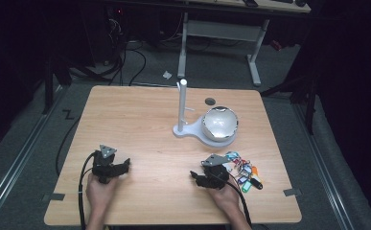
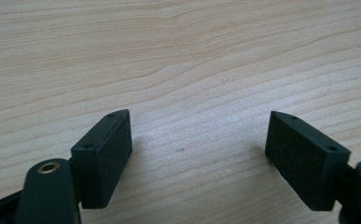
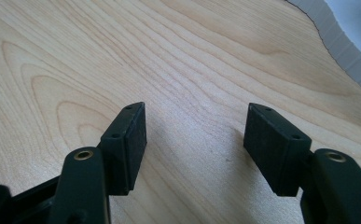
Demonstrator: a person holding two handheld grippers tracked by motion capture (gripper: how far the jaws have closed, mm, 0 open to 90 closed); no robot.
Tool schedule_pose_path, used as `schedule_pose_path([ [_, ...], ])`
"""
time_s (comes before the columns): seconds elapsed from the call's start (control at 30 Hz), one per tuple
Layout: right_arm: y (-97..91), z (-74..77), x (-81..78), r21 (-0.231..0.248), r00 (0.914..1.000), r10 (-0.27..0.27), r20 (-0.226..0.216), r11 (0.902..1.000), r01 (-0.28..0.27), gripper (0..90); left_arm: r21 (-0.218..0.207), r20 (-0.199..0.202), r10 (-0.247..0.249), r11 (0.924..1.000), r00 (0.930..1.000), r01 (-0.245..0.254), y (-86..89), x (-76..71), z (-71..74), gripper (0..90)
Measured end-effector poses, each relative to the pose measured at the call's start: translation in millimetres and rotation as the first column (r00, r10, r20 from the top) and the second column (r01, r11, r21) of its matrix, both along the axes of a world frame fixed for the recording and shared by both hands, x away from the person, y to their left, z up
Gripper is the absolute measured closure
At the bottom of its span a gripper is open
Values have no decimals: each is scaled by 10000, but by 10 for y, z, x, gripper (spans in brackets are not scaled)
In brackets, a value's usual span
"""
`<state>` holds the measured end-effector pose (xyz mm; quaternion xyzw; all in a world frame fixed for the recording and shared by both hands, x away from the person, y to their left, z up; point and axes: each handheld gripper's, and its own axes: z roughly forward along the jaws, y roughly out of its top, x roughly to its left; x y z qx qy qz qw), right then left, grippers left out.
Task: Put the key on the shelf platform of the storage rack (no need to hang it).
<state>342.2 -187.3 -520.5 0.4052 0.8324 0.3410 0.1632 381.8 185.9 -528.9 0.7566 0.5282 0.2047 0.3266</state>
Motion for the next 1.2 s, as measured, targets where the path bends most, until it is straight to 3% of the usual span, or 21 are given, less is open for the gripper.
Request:
schedule_pose_path([
  [0.57, -14, 0, -6, -20, 9997, -260, -8, 9997, 260, 380, -47, -27, 2, 10000, 10000, -2, 8, -2, 2, 231],
  [1.2, -57, 11, -10, -33, 9985, -555, 12, 9985, 555, 459, -63, -17, 10, 10000, 10000, -10, 10, 2, 2, 229],
])
